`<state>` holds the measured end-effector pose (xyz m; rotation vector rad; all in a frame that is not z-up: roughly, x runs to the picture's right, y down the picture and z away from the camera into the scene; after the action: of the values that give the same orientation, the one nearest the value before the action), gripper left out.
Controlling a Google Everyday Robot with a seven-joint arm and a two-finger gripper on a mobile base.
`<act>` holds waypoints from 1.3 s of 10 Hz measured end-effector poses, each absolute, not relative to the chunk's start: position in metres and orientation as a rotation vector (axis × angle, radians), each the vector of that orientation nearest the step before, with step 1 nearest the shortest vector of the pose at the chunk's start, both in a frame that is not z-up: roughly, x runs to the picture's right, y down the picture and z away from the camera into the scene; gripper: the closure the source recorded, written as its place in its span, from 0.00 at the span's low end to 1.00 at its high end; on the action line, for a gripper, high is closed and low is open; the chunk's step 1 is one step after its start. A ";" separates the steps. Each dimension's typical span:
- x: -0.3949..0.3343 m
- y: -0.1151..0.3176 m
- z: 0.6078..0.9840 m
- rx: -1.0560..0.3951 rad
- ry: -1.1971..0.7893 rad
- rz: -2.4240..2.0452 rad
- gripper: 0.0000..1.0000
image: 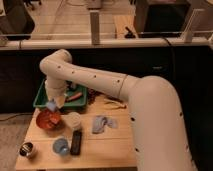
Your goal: Place sponge in red bowl
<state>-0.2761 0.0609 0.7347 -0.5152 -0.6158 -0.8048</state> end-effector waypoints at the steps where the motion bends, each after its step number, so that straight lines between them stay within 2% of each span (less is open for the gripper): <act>1: -0.291 0.070 0.738 -0.523 -0.627 -0.841 0.95; 6: -0.336 0.111 0.768 -0.536 -0.668 -0.946 0.95; 7: -0.342 0.116 0.773 -0.530 -0.668 -0.959 0.88; 13: -0.356 0.132 0.805 -0.537 -0.648 -0.997 0.29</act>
<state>-0.3560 0.1325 0.8048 -0.5368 -0.6480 -0.9973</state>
